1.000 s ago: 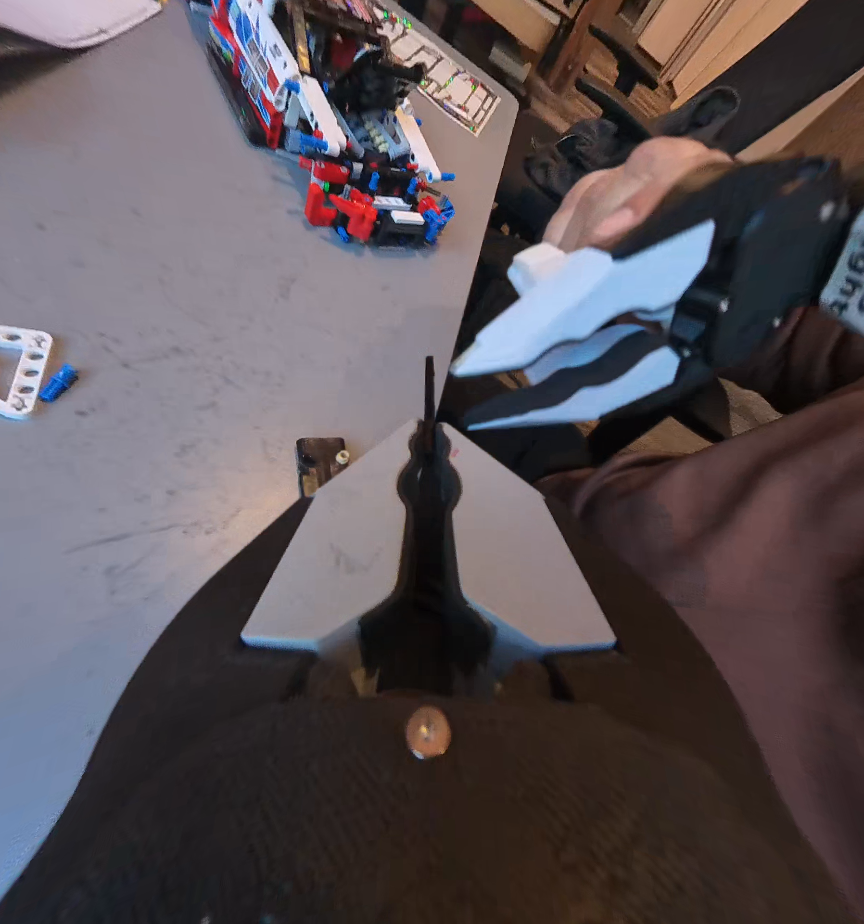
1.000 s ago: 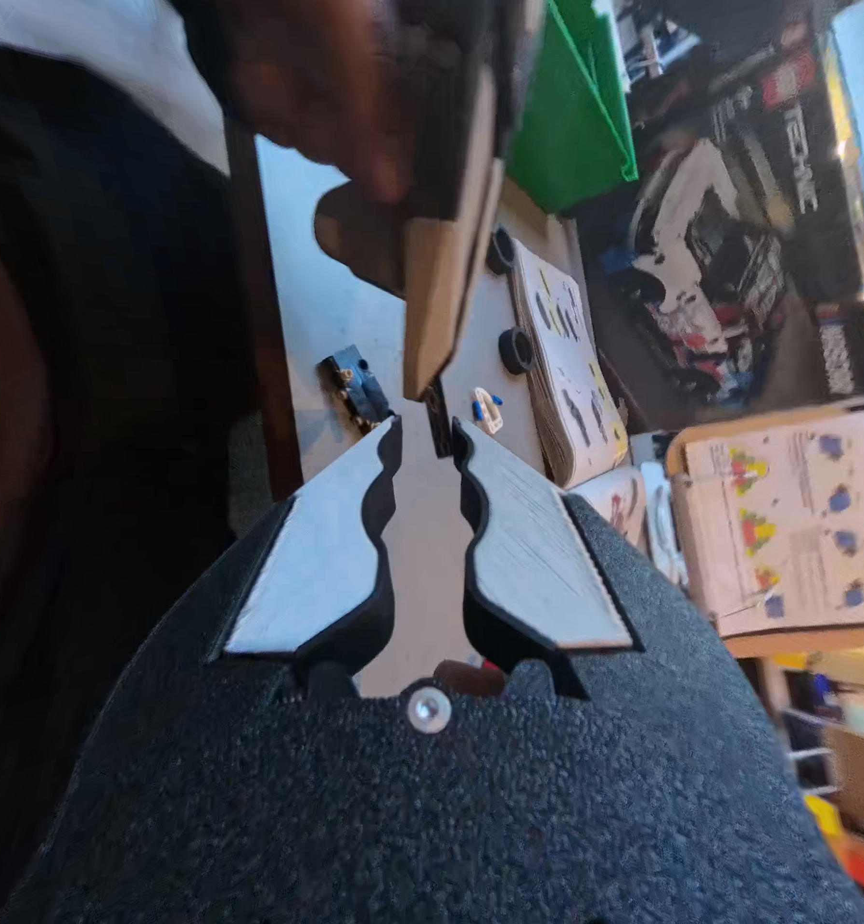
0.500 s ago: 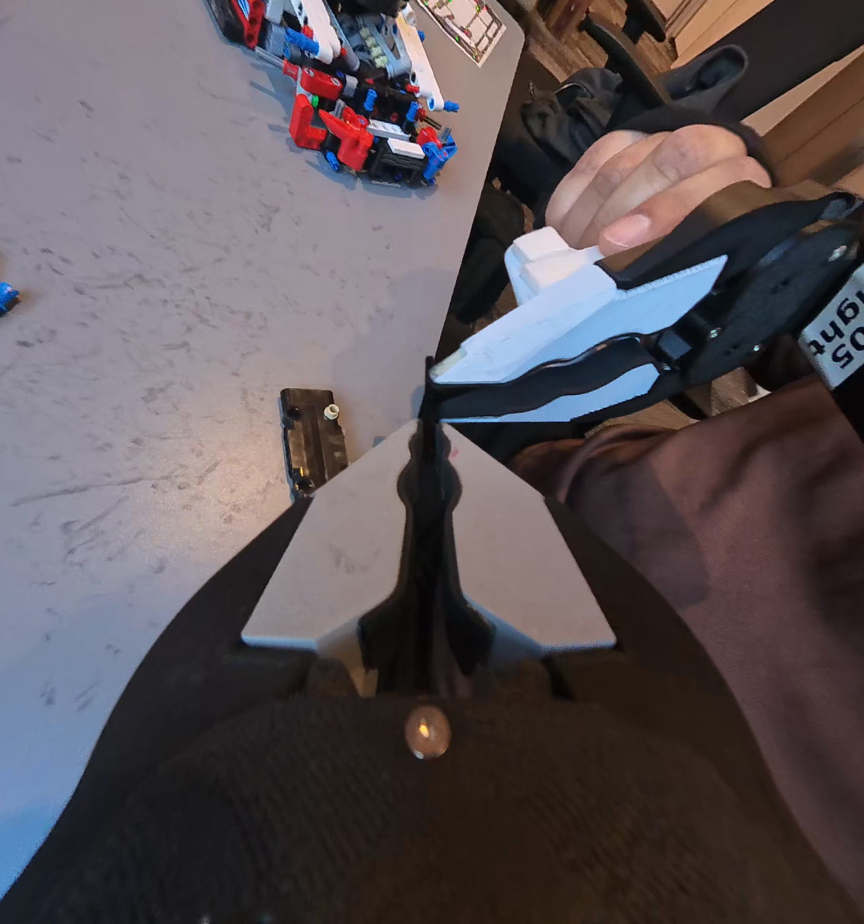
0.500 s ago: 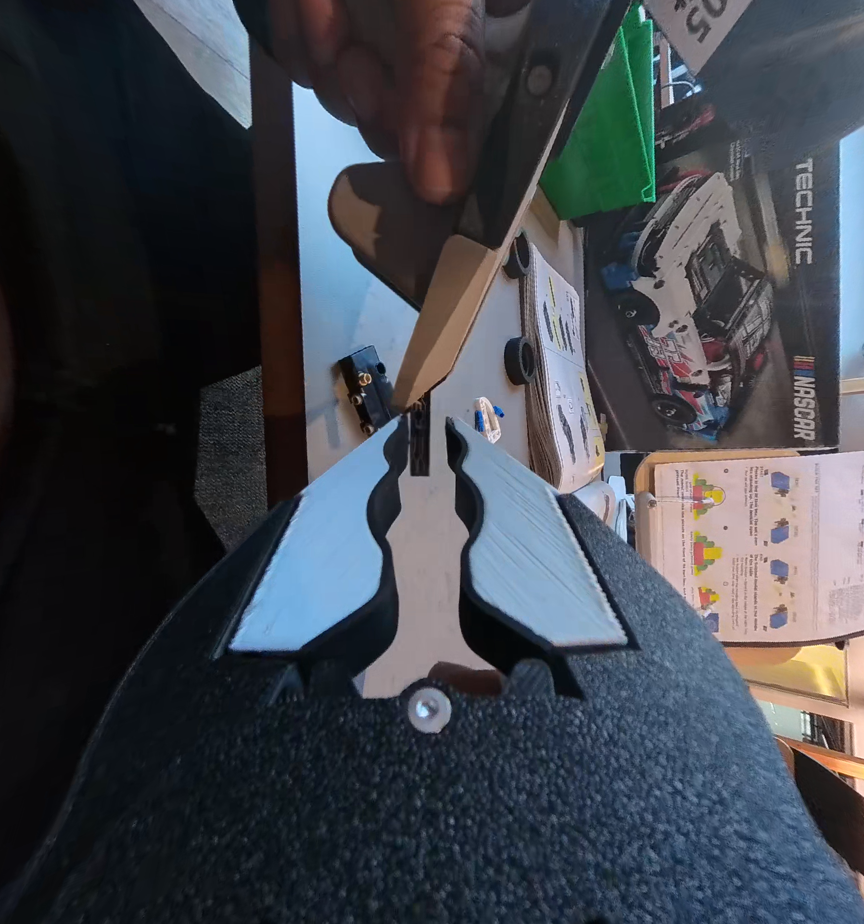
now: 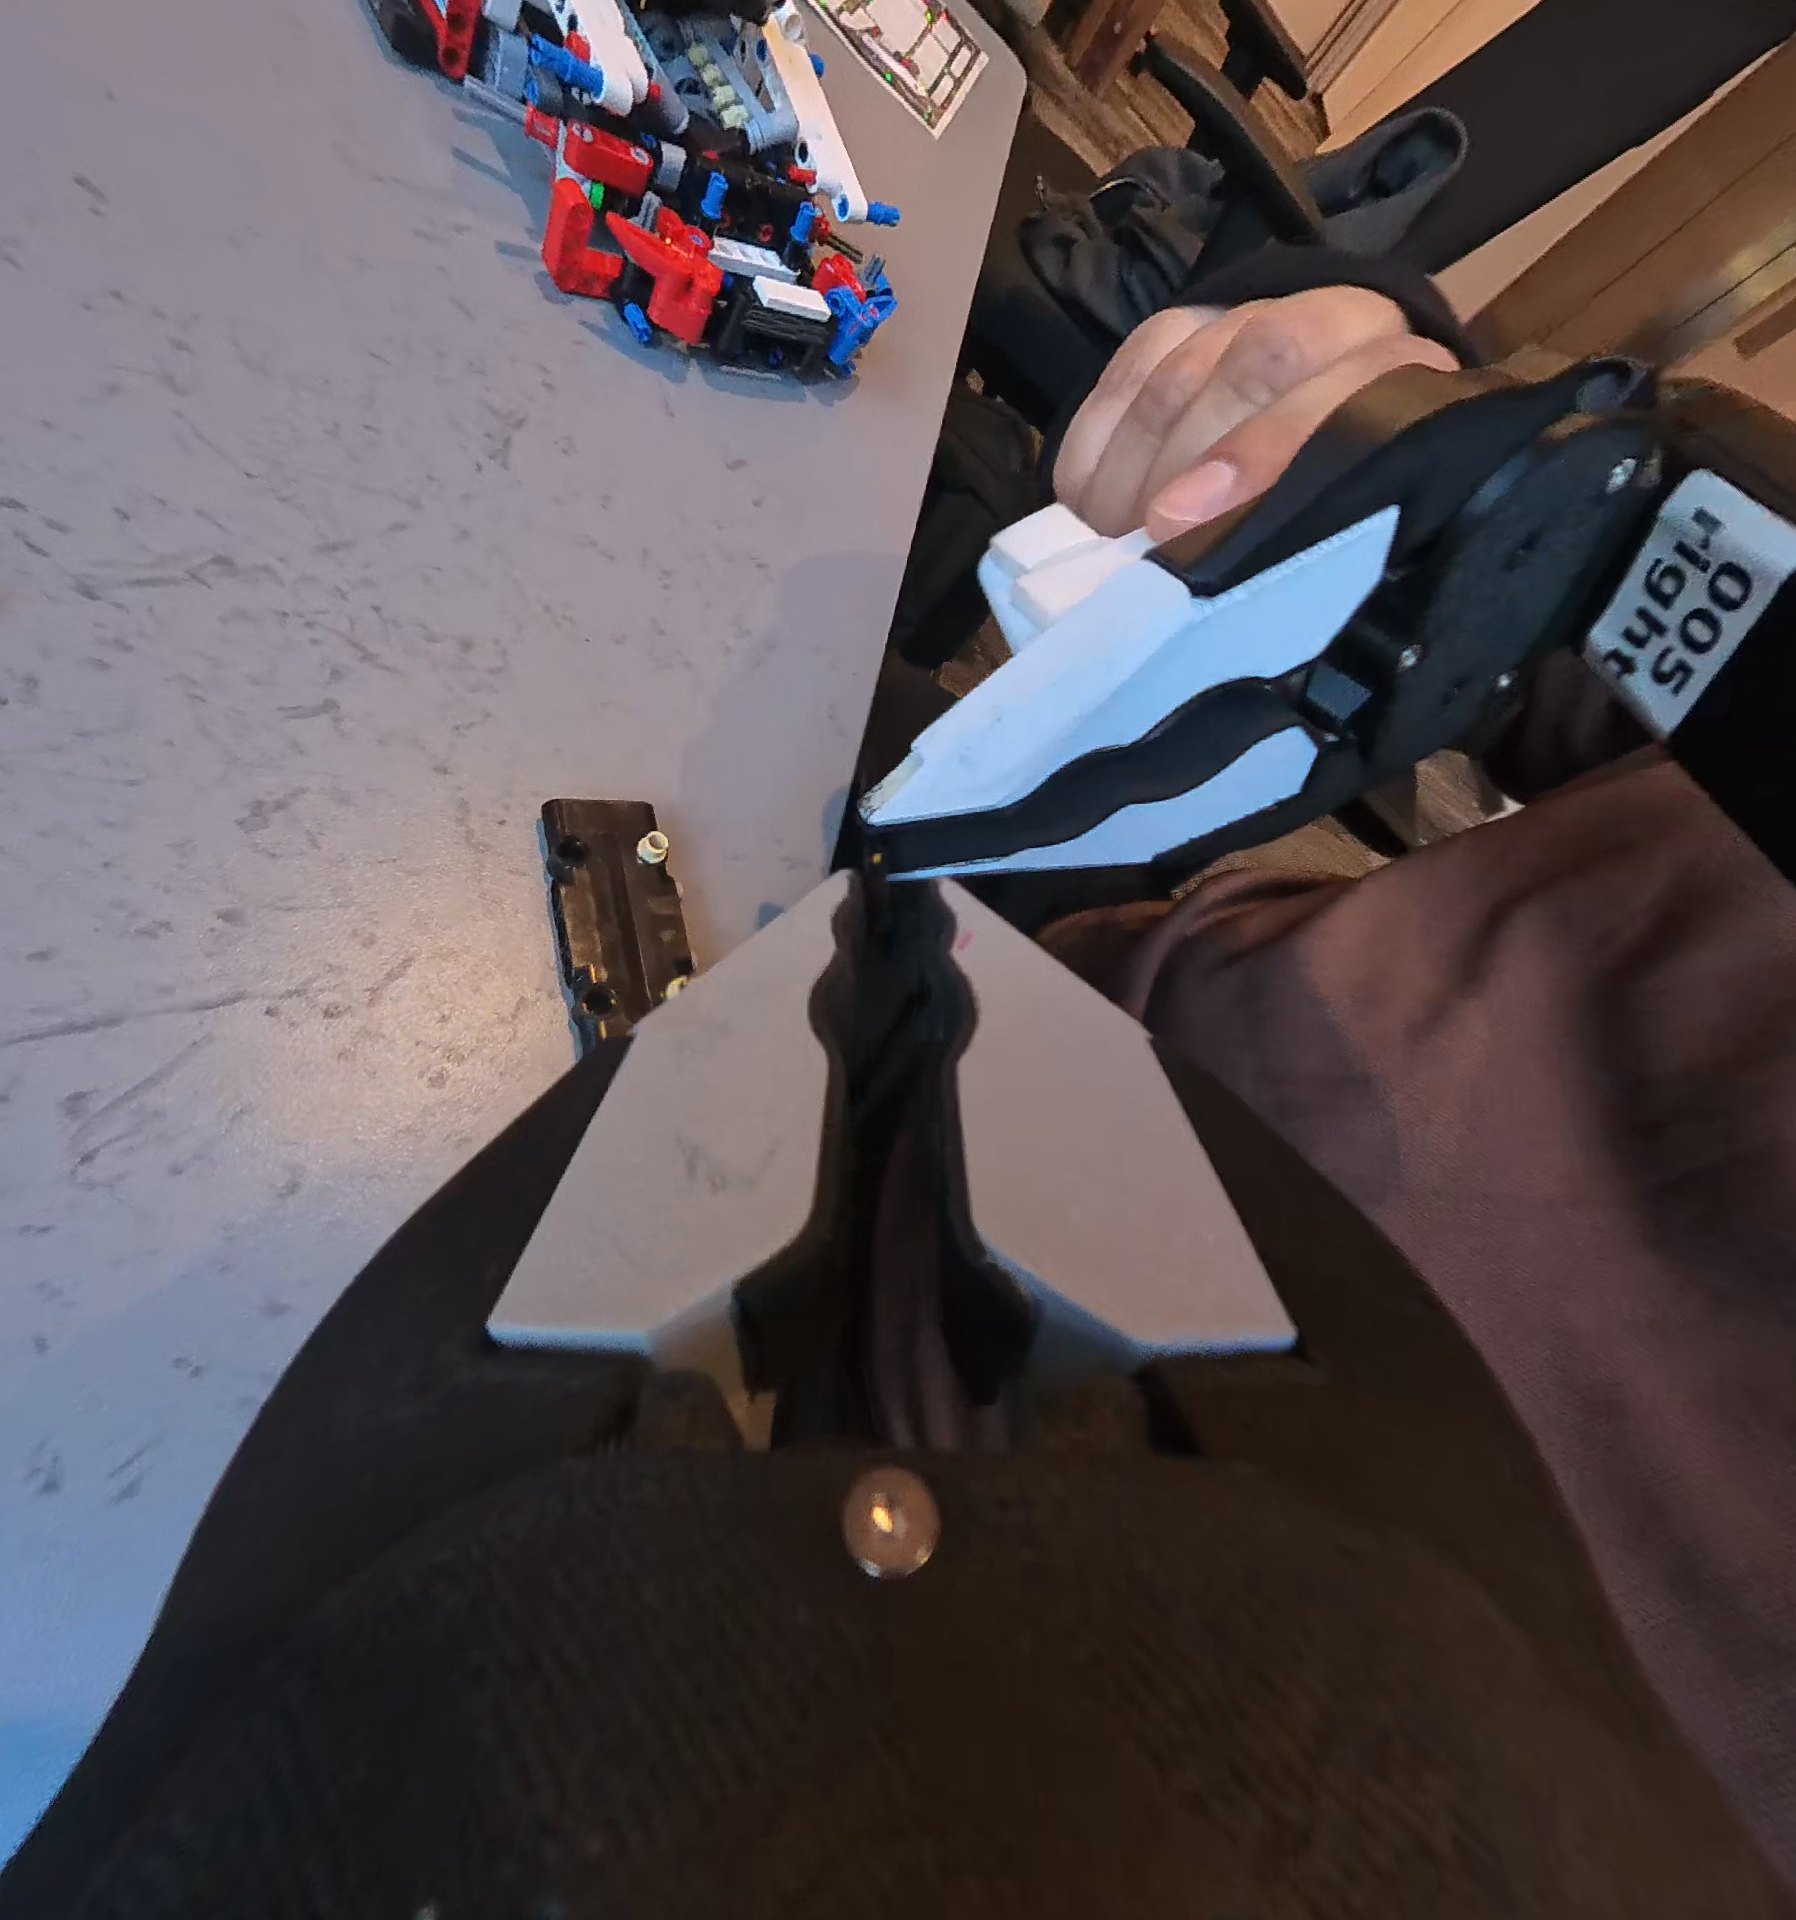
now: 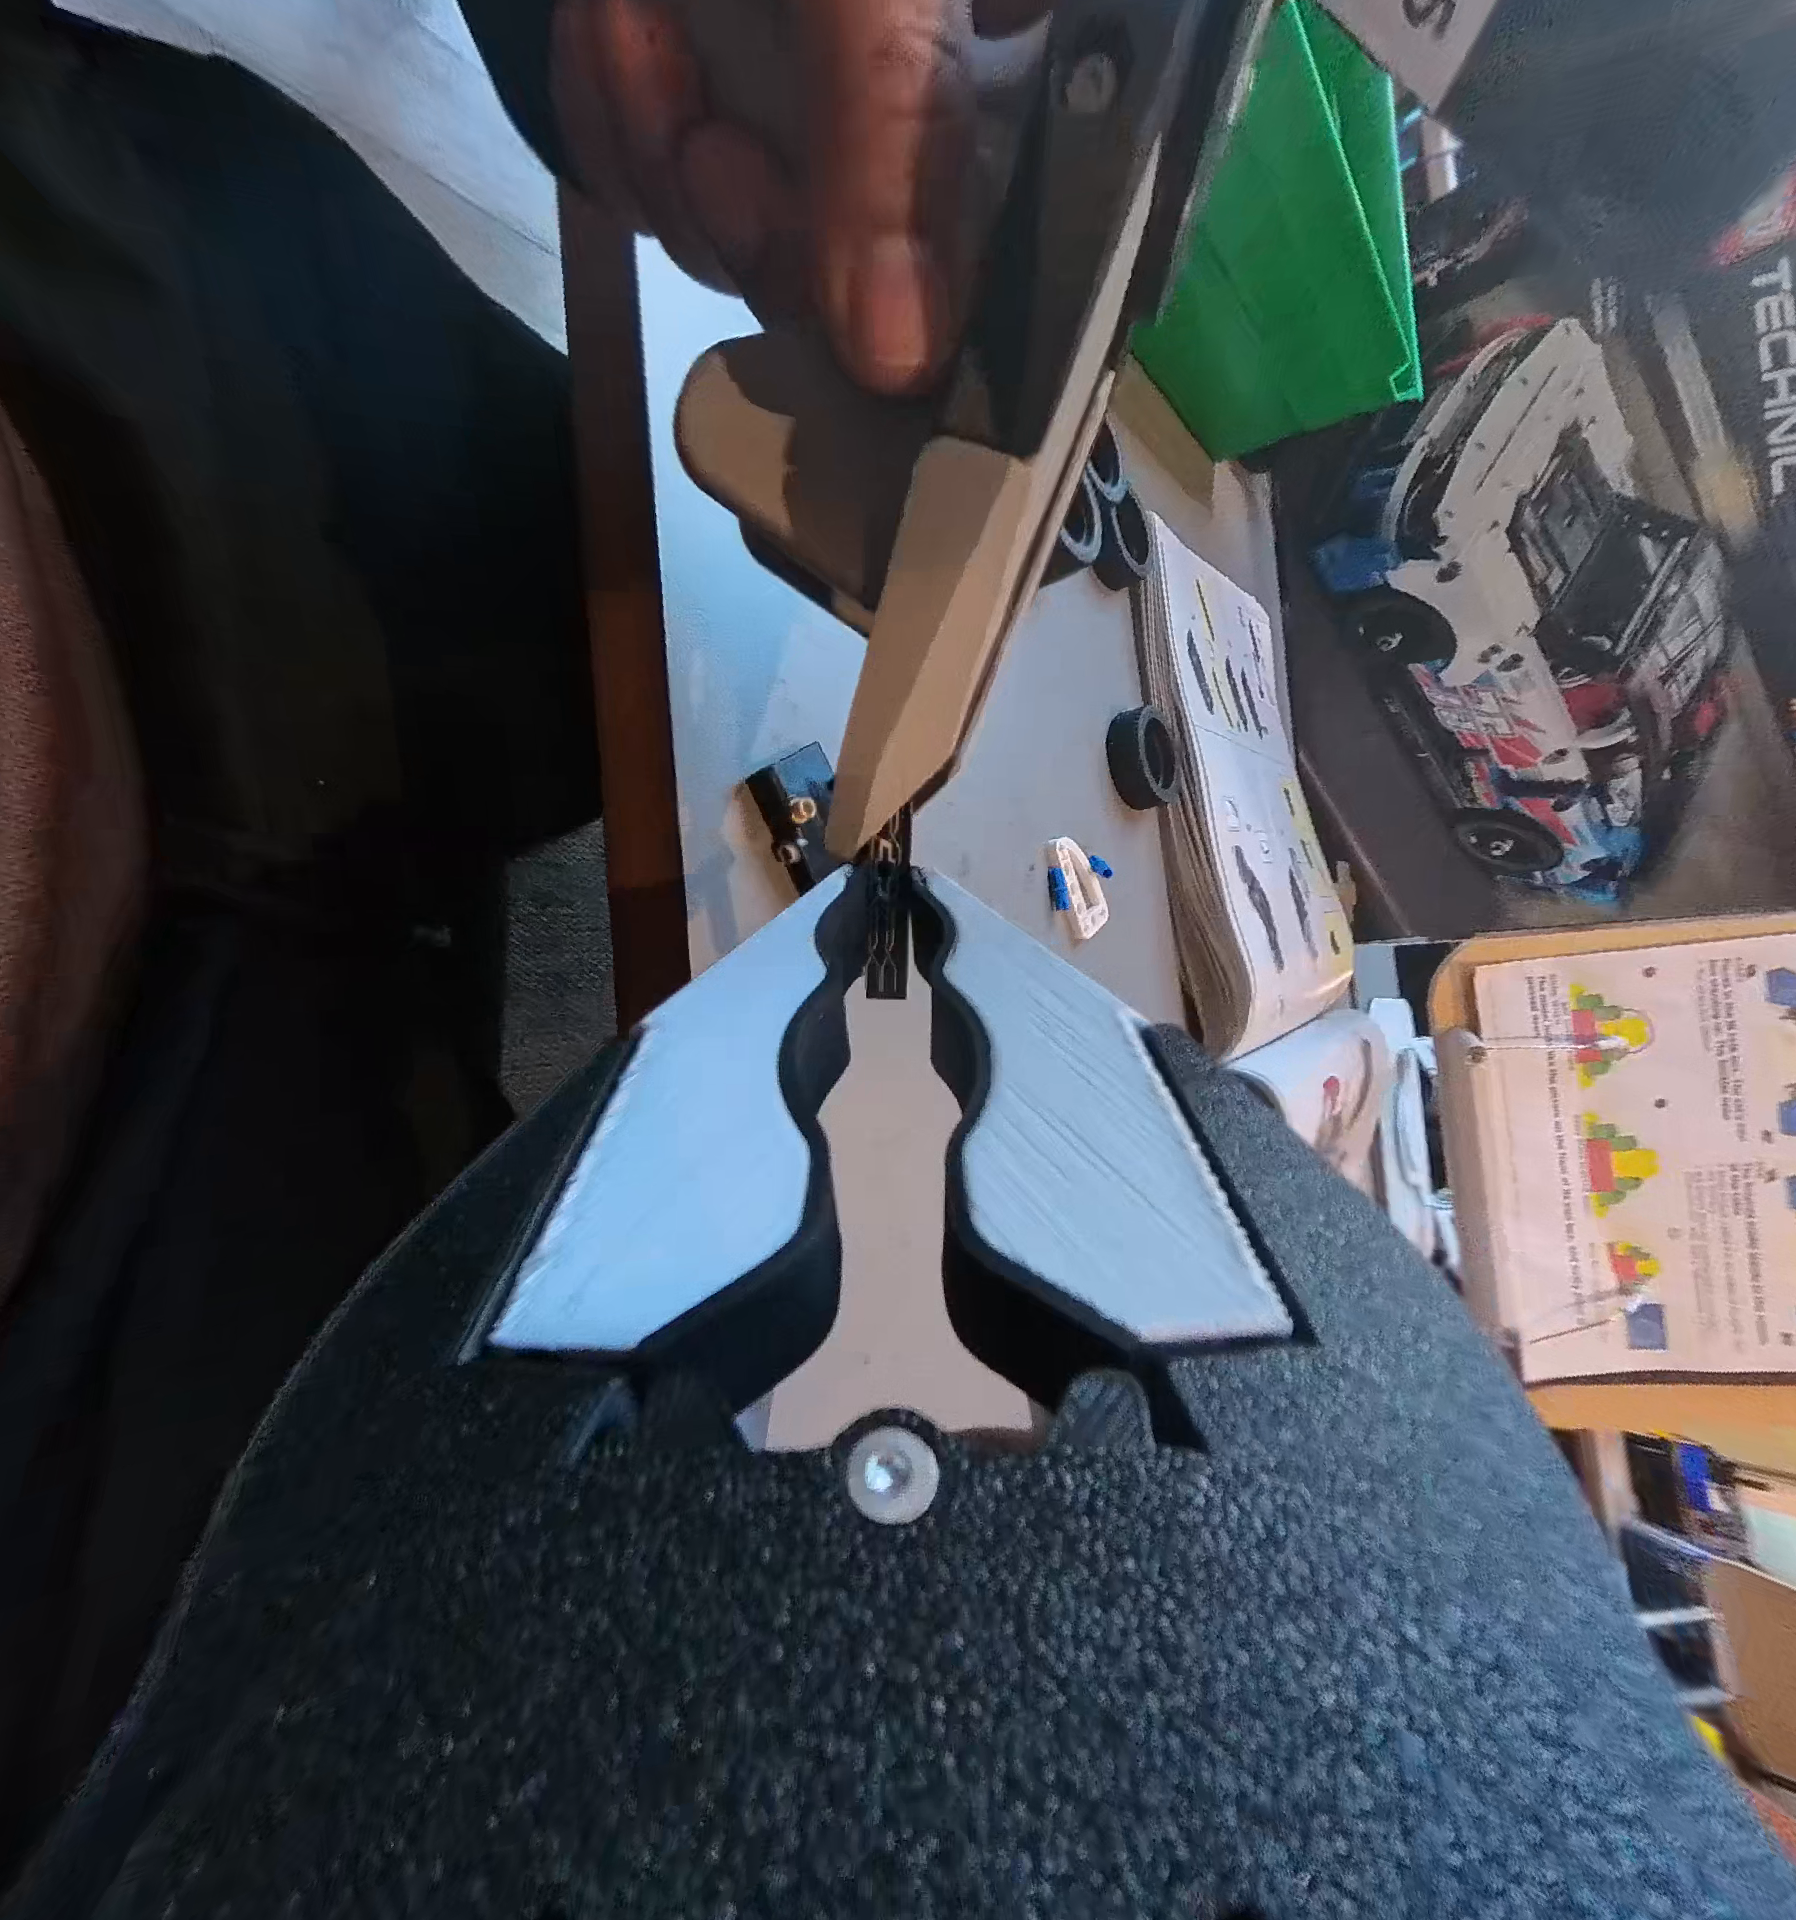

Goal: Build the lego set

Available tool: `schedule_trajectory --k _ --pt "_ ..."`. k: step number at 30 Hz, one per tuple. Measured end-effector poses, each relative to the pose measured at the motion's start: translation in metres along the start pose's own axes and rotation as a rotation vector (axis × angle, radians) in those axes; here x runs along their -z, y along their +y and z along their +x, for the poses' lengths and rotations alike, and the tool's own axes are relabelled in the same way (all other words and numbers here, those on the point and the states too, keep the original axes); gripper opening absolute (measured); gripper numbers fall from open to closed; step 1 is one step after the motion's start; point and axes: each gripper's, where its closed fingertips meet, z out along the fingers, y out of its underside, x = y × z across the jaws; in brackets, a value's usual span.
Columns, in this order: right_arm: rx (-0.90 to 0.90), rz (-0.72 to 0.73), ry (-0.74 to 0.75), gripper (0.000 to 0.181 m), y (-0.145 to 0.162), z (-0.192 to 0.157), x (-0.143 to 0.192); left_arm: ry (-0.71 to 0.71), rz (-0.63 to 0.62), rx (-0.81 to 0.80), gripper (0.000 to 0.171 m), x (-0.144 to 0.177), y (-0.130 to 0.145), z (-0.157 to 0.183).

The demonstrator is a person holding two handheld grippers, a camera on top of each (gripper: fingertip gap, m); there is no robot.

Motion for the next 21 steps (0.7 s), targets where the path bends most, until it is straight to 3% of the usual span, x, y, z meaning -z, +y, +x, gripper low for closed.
schedule_trajectory --k 3,6,21 --pt "-0.015 -0.003 -0.015 0.008 0.005 -0.003 0.000 -0.005 0.011 0.002 0.013 0.001 -0.001 -0.002" --pt "-0.030 0.003 -0.030 0.008 0.008 -0.007 -0.001 -0.019 0.004 0.002 0.002 -0.001 0.002 -0.006" --pt "-0.014 -0.044 -0.033 0.008 0.018 -0.013 -0.006 -0.065 0.017 0.053 0.001 -0.012 0.005 -0.014"
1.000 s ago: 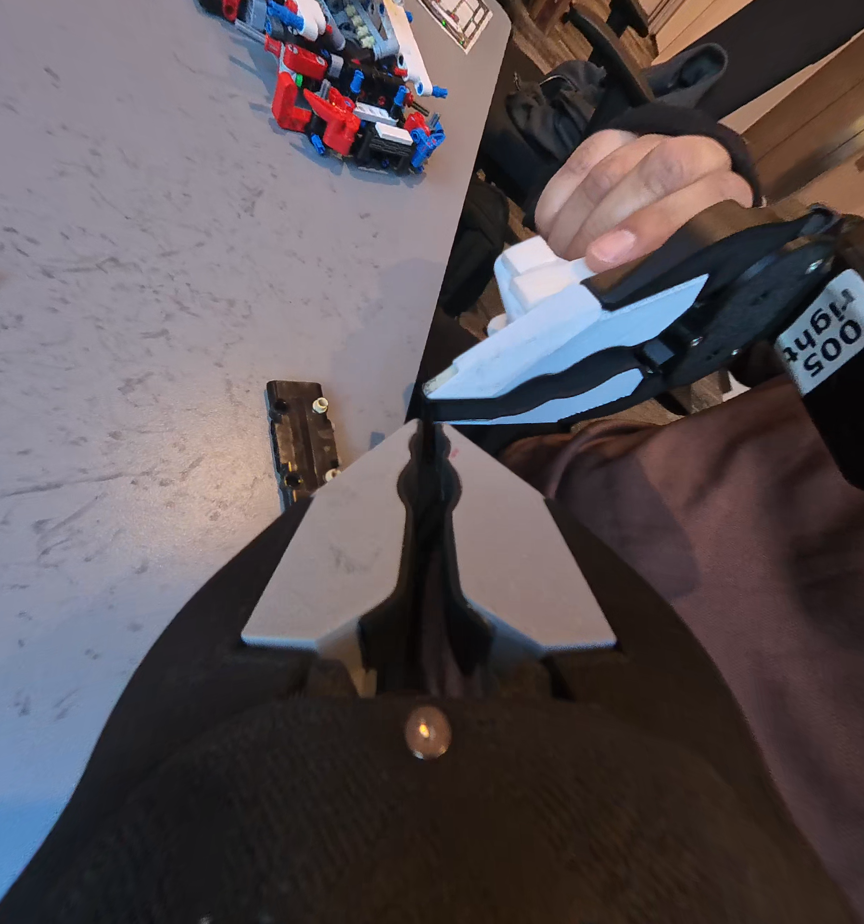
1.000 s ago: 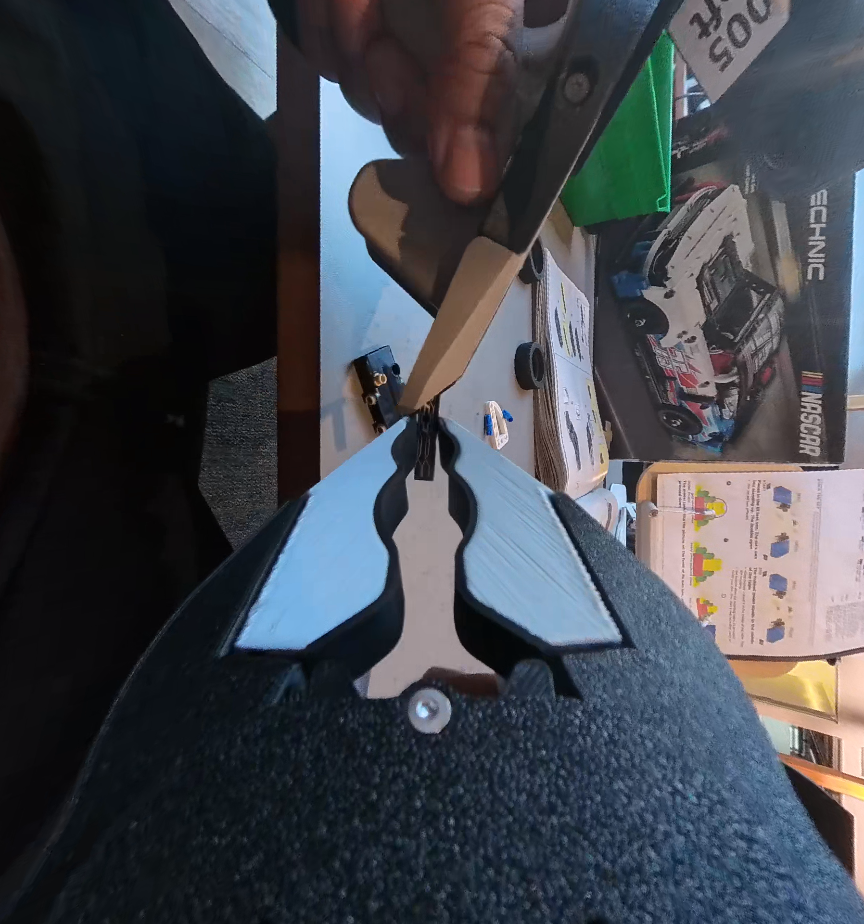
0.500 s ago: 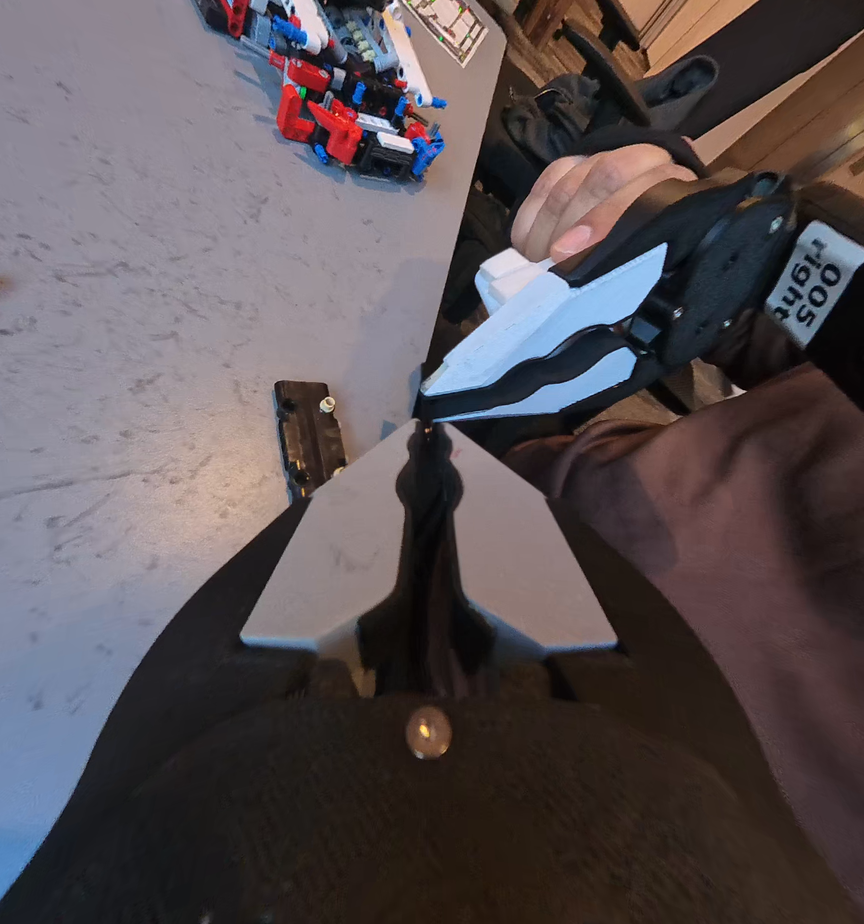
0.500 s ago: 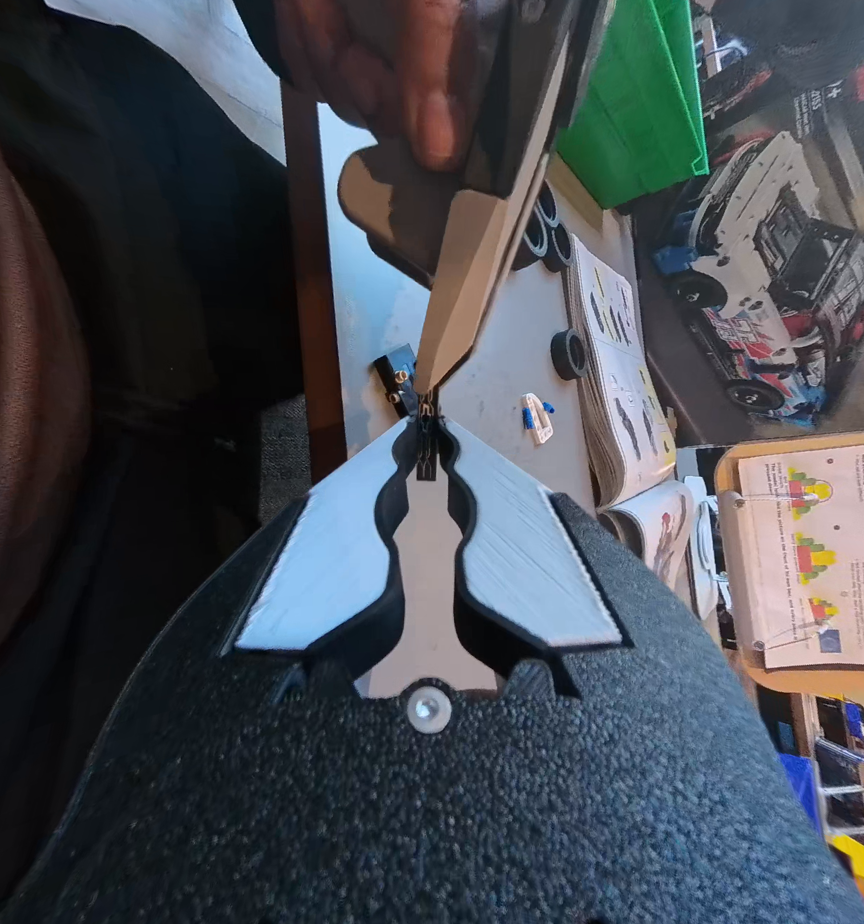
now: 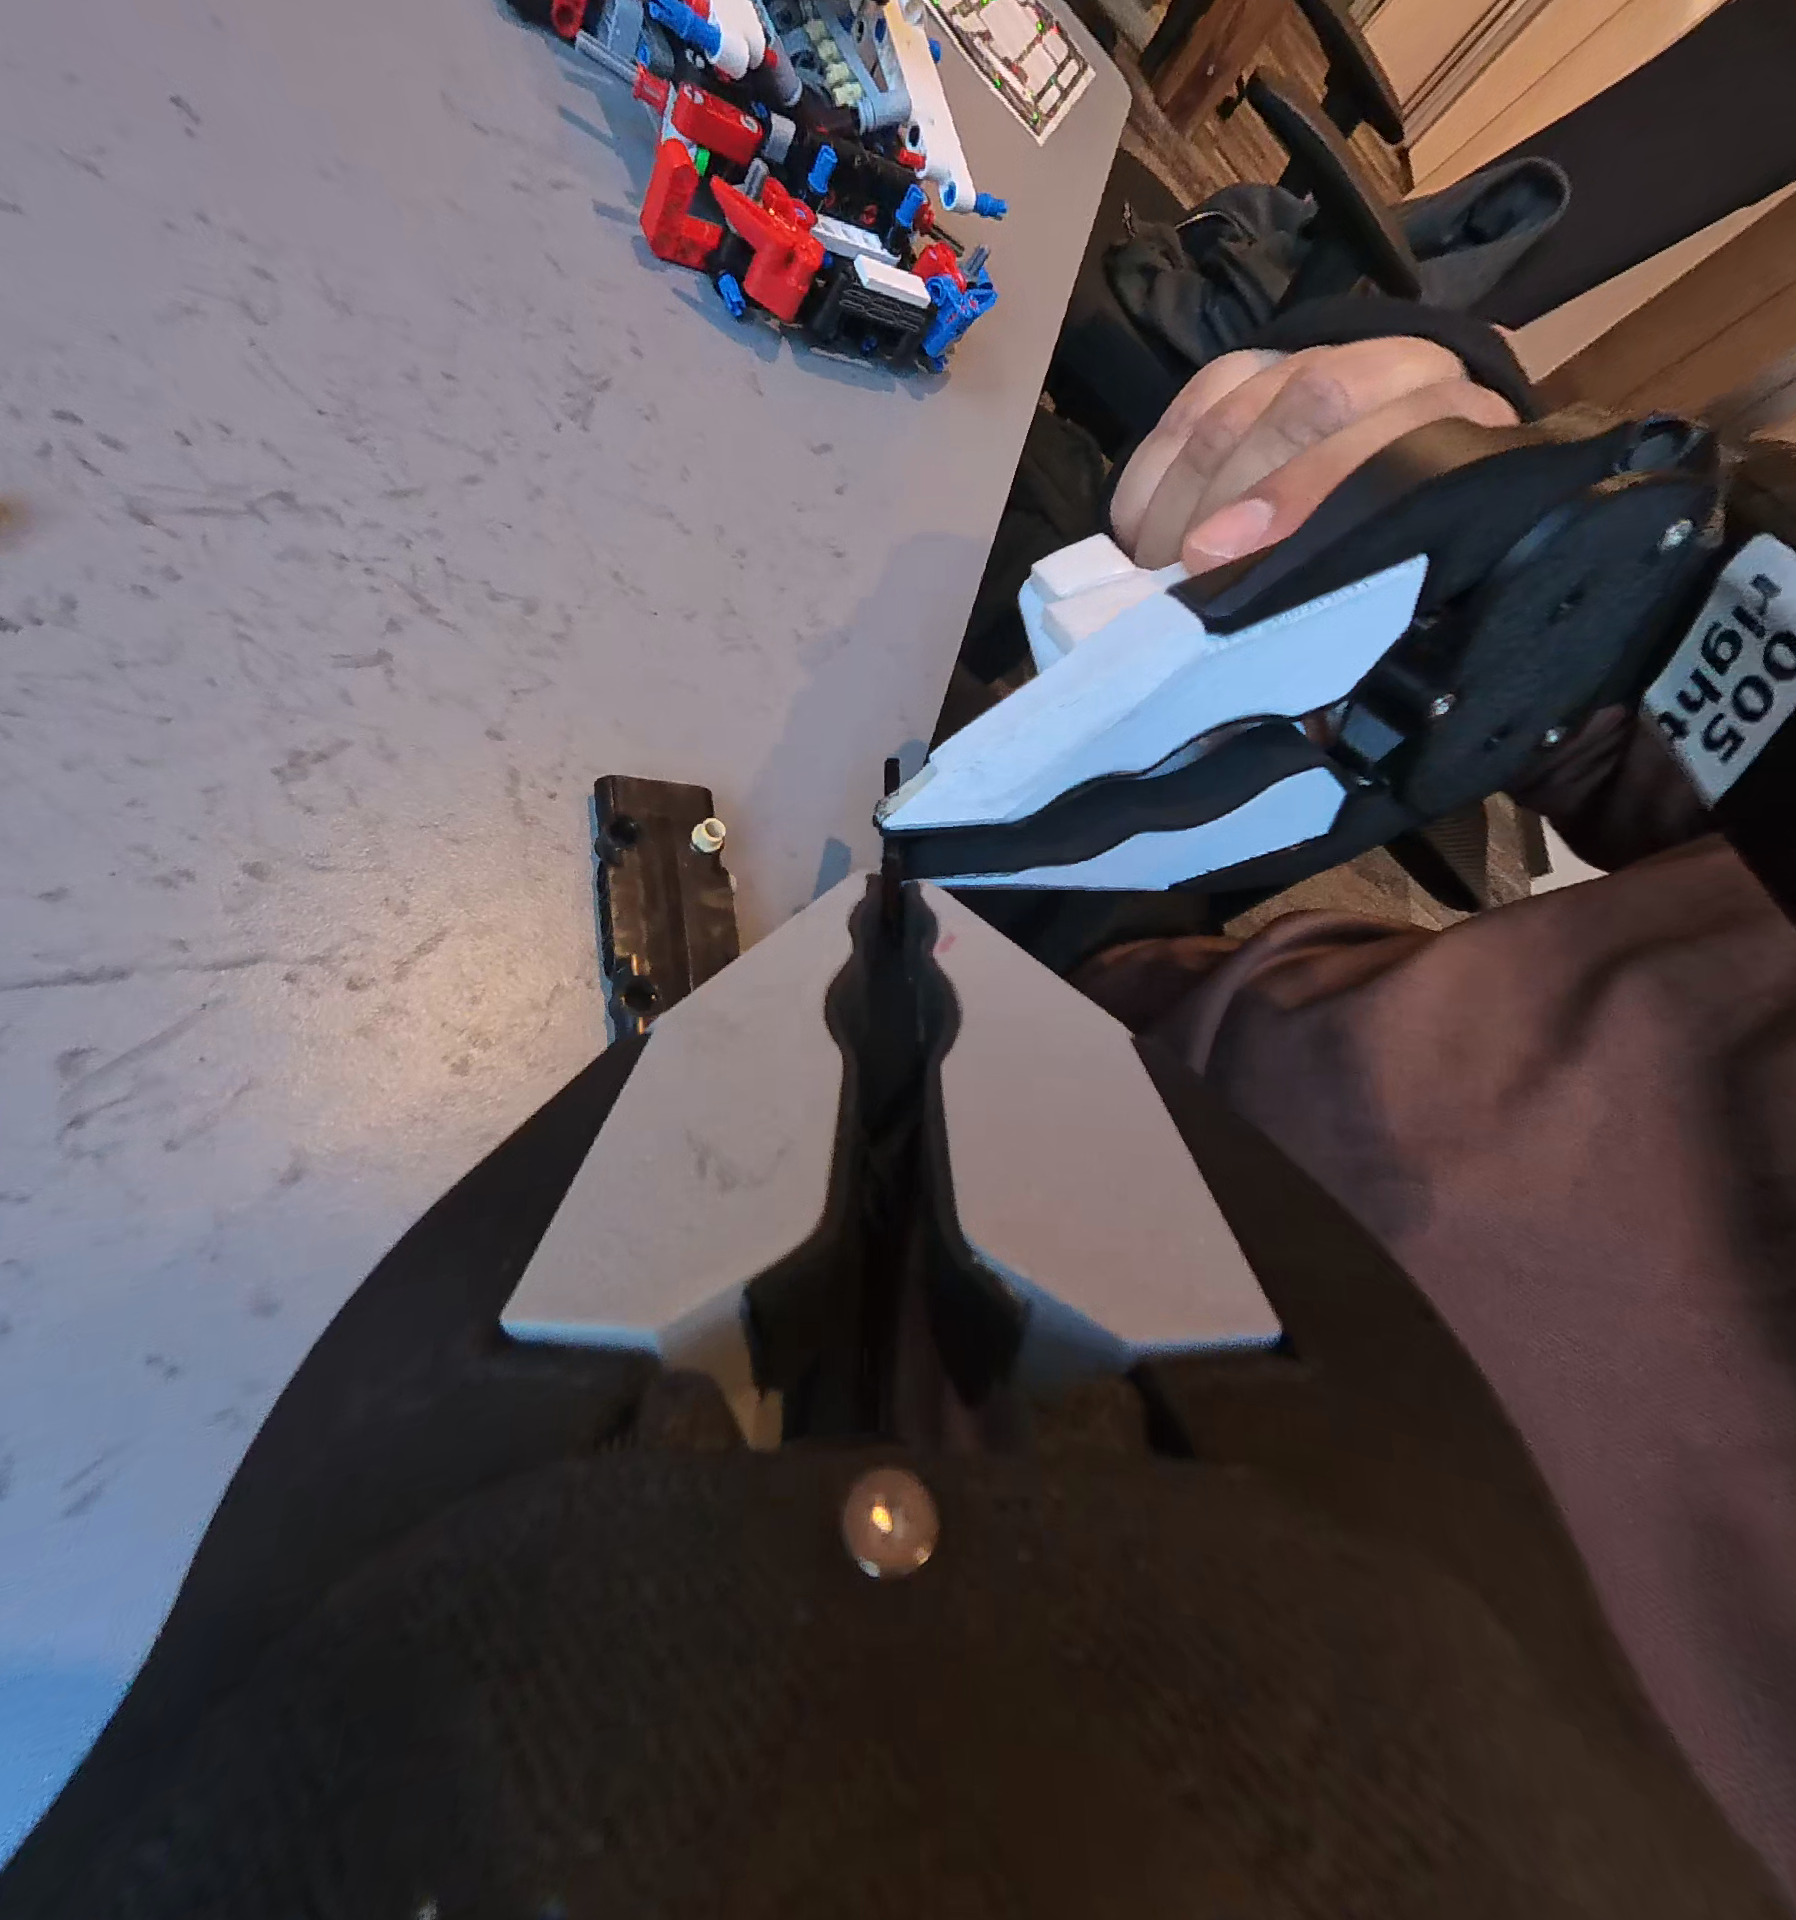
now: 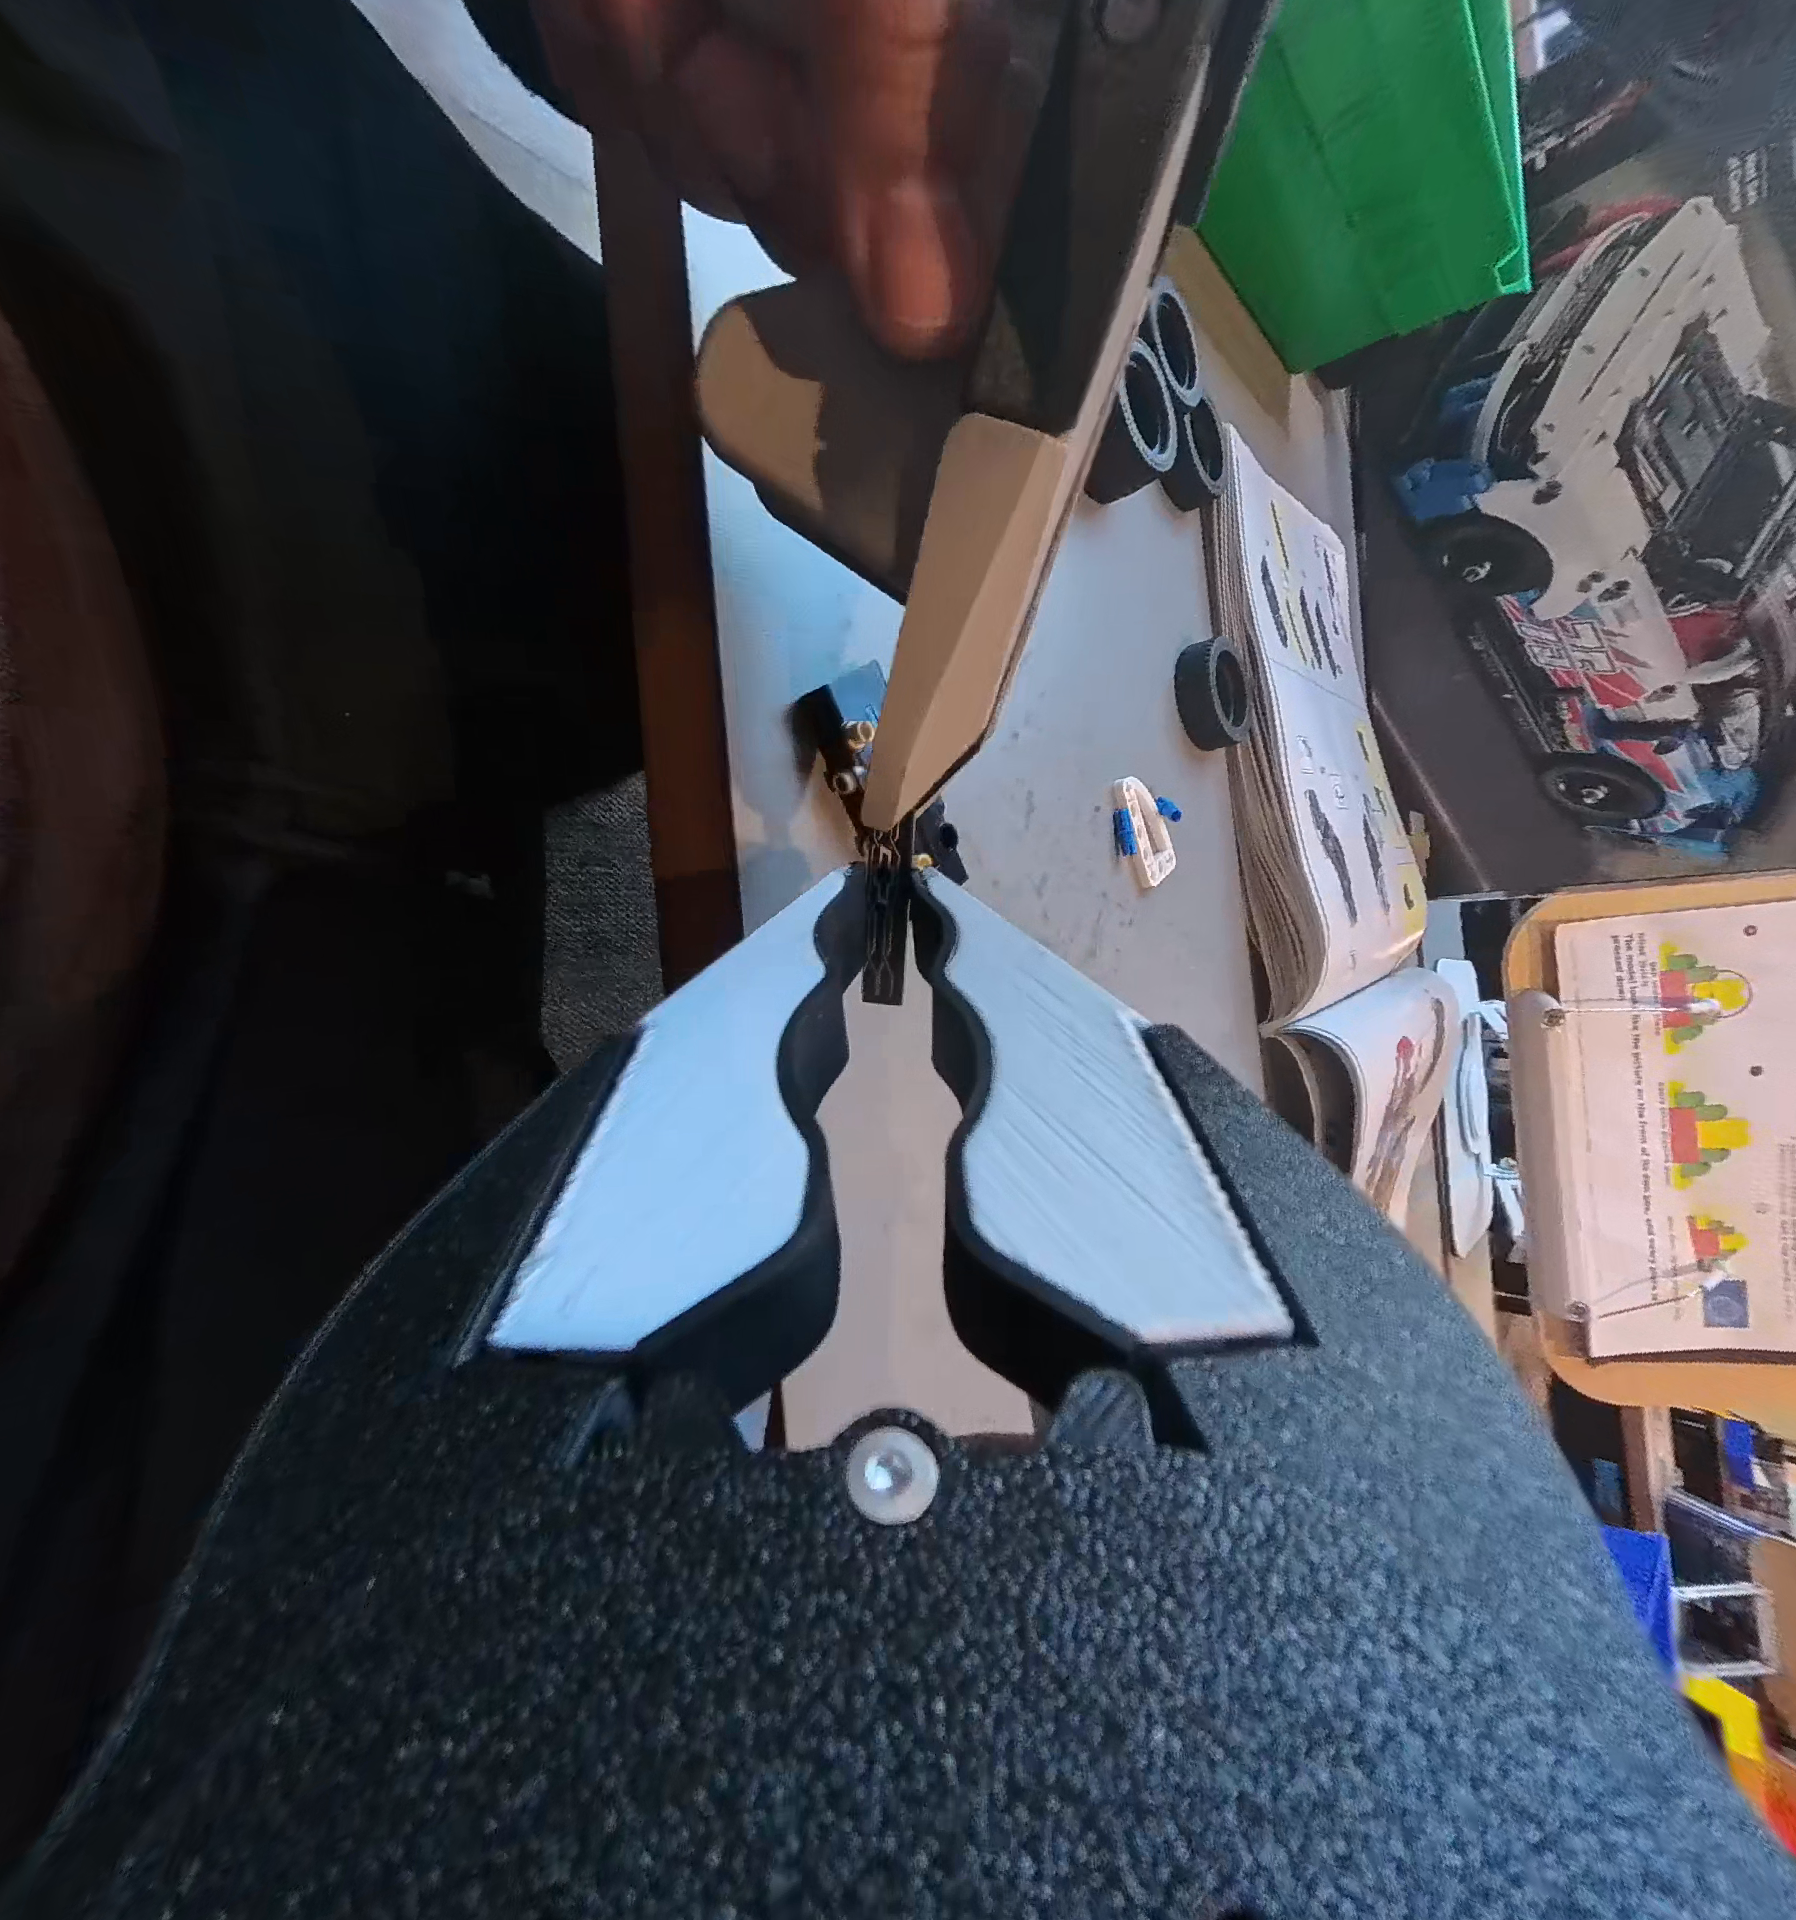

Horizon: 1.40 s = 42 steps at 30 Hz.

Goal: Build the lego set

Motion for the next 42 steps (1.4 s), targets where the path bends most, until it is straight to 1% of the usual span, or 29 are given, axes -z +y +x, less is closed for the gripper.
schedule_trajectory --k 4,11,18,26,33,42 --pt "0.034 -0.009 0.022 0.009 0.001 -0.001 0.000 -0.050 -0.011 -0.027 0.001 -0.004 0.000 -0.001" --pt "0.056 -0.006 0.085 0.008 0.001 0.008 0.001 -0.164 -0.009 -0.121 0.001 -0.006 -0.009 -0.002" --pt "0.062 0.011 0.134 0.008 -0.001 0.010 0.006 -0.147 0.036 -0.120 0.001 -0.004 -0.012 0.003" --pt "0.105 0.007 0.170 0.008 -0.001 0.012 0.005 -0.161 0.039 -0.126 0.001 -0.004 -0.013 0.001" --pt "0.095 0.026 0.147 0.009 -0.003 0.008 0.005 -0.146 0.028 -0.124 0.001 -0.004 -0.010 0.003" --pt "0.113 0.024 0.169 0.008 -0.005 0.010 0.006 -0.153 0.032 -0.128 0.001 -0.002 -0.011 0.004"
